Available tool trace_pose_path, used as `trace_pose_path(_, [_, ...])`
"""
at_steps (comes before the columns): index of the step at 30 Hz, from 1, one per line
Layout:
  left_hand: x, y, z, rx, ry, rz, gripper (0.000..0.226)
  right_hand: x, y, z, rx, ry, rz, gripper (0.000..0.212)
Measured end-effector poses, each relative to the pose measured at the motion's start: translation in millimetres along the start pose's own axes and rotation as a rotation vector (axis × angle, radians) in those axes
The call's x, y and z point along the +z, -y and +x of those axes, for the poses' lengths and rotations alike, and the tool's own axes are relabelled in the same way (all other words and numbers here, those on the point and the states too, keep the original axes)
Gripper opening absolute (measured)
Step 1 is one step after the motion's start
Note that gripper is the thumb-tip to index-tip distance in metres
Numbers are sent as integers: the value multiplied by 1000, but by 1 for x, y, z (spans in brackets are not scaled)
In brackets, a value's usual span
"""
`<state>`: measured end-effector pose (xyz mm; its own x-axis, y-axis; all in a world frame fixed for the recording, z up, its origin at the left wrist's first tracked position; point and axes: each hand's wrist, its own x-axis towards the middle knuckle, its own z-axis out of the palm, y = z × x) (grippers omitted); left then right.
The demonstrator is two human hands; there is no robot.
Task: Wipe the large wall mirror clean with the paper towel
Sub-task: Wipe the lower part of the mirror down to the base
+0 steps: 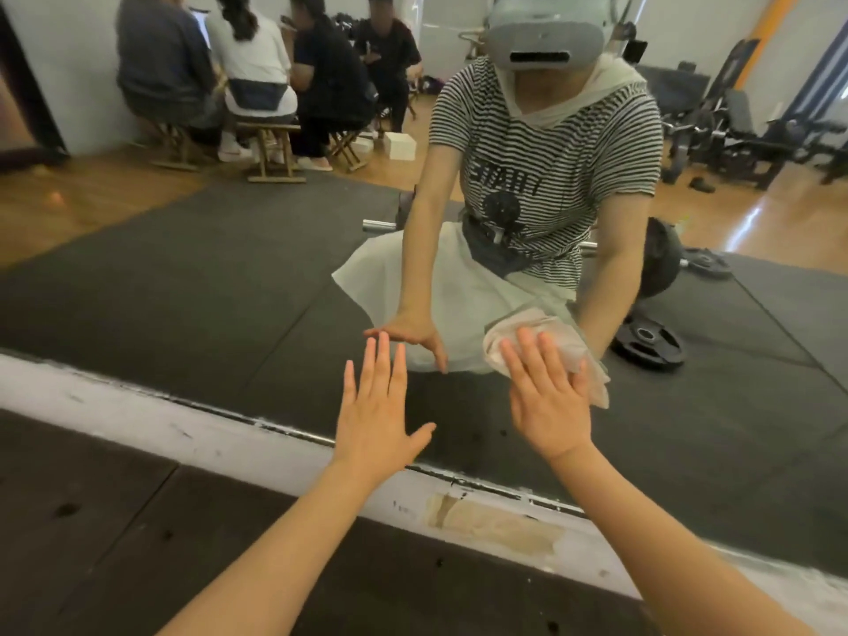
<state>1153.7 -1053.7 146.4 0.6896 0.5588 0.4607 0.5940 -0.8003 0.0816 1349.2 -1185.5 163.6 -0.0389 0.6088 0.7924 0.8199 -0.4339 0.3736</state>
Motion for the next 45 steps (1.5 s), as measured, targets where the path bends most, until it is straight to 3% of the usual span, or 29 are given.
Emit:
trace_pose_path(4, [9,-1,2,-13,-20,-62,125,-1,9,0,49,-9,24,71])
trace_pose_path(8, [20,-3,-7,-66,-15,-157,109,-8,21,-9,58,99,108,57])
trace_pose_path(13, [42,-5,-30,-127,-30,-272,115,-8,27,-21,3,197,100,59])
trace_pose_path(17, [62,-13,-31,-152,20,-324,121,4,33,-46,-205,347,-25,71])
trace_pose_path(21, [70,-15,-25,-177,65,-348,120,19,49,-85,-412,499,-114,66])
trace_pose_path(25, [75,-7,-24,-141,58,-294,113,20,63,-108,-494,683,-148,60])
trace_pose_path(28, [80,-2,-24,-119,19,-294,119,18,57,-104,-545,715,-172,59])
trace_pose_path(31, [84,3,-24,-81,-8,-335,123,9,44,-84,-546,661,-205,60])
trace_pose_path(35, [83,11,-26,-66,3,-373,123,-7,26,-45,-431,427,-244,58])
trace_pose_path(39, [72,-1,-26,-101,93,-397,113,-26,10,3,-278,197,-269,51])
trace_pose_path(45, [71,-4,-24,-121,64,-476,108,-46,4,70,62,15,-204,51])
